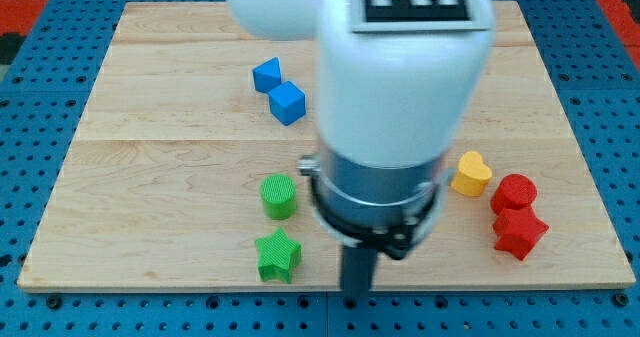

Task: Push the green blocks to the blue blocks

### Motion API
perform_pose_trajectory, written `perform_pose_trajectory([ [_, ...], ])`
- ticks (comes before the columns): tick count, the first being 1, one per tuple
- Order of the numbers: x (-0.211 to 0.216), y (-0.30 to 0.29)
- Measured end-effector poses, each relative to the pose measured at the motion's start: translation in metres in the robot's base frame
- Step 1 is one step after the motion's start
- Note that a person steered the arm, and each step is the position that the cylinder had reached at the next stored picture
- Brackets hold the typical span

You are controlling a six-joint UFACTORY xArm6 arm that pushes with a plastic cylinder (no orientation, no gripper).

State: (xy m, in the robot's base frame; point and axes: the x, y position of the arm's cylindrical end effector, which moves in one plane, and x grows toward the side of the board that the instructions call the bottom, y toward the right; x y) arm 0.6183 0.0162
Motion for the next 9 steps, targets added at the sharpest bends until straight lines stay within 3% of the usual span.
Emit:
perform_pose_trajectory([
  [1, 0.0, -0.072],
  [2, -0.01, -0.086],
  [7, -0.133, -0.077],
  [9, -0.101, -0.056],
])
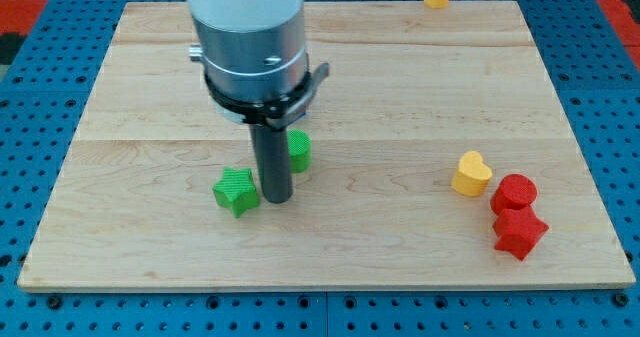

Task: Push the green blocks to the blue blocks

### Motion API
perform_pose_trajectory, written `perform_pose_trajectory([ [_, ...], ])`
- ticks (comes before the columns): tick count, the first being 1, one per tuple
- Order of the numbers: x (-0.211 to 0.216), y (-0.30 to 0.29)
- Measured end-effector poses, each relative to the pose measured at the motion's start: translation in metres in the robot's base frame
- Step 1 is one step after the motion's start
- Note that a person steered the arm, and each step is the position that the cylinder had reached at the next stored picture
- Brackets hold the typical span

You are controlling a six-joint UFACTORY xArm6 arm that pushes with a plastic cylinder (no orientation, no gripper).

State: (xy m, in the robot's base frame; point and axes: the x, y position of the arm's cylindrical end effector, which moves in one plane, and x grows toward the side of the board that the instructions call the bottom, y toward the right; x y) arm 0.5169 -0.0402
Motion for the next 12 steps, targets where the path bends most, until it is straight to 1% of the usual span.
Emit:
perform_pose_trajectory([
  [2, -0.065, -0.008],
  [3, -0.042, -0.006],
  [4, 0.023, 0.018],
  [5, 0.08, 0.016],
  [6, 0.082, -0.032],
  [7, 0.044, -0.049],
  [9, -0.012, -0.053],
  [10, -0.029, -0.053],
  [11, -0.015, -0.082],
  [12, -0.033, -0.103],
])
